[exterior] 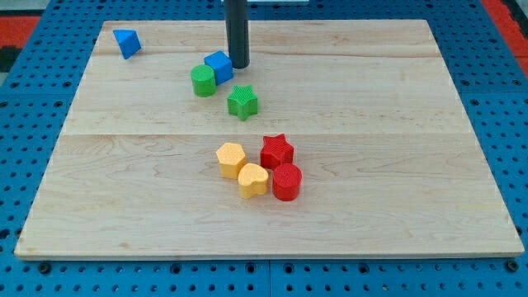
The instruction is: Push the cube into the triangle
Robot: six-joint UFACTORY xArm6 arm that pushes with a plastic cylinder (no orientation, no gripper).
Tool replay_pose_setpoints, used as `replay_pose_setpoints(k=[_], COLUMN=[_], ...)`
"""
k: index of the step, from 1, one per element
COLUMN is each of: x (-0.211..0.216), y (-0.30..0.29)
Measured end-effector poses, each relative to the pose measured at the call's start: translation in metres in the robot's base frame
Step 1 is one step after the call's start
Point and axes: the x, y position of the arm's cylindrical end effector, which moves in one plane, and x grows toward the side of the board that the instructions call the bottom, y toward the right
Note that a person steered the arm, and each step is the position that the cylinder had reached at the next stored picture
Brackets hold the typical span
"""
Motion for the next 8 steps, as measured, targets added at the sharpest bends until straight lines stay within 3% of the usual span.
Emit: replay_pose_setpoints(k=[1, 2, 4, 6, 8], x=[0.009, 0.053, 0.002, -0.017, -0.012], y=[0.034, 0.033, -0.03, -0.144, -0.15])
